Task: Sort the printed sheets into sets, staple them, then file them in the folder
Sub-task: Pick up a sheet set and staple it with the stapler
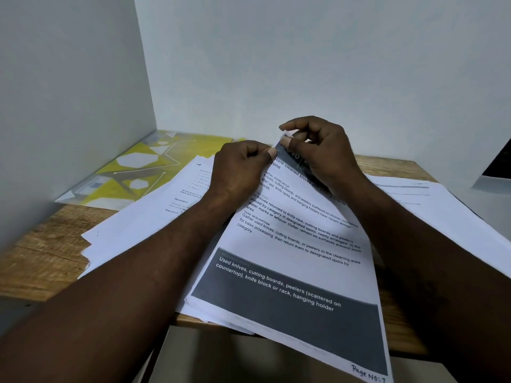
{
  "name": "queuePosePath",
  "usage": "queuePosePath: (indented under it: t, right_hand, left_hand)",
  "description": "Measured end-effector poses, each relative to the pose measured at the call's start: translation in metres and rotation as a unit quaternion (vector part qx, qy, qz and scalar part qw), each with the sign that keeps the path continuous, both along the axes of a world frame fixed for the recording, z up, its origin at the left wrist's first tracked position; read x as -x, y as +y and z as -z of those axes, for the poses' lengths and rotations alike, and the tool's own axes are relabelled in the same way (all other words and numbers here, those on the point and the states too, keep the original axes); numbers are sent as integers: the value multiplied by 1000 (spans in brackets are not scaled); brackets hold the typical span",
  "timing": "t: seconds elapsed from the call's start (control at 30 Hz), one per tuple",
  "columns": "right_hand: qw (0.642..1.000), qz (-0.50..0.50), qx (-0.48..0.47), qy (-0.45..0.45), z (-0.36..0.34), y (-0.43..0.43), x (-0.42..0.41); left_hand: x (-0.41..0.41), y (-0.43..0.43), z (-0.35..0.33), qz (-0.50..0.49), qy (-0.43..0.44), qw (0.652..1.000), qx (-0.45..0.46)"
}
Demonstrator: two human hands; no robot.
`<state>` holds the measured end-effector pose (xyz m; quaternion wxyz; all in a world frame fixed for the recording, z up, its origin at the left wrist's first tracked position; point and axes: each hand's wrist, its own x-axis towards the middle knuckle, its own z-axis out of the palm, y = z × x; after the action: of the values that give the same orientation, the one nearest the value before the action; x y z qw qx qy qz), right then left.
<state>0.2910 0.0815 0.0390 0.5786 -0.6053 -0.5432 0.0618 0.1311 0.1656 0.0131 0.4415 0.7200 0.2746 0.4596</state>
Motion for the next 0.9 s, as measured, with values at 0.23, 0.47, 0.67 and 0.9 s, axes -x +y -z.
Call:
queuePosePath:
  t: [0.23,0.47,0.67,0.9]
  right_hand:
    - [999,22,9,-41,2,4,-2]
    - [999,34,-8,-30,-1,1,1]
    - [997,62,-17,-35,-5,-2,-10]
    - [996,81,-23,-40,-5,-4,-16]
  left_hand:
    - [0,3,1,-5,6,1000,-8]
    - [2,0,2,11,25,999,-16]
    - [4,-5,4,15,61,997,-55]
    - [4,-7,9,66,157,981,-97]
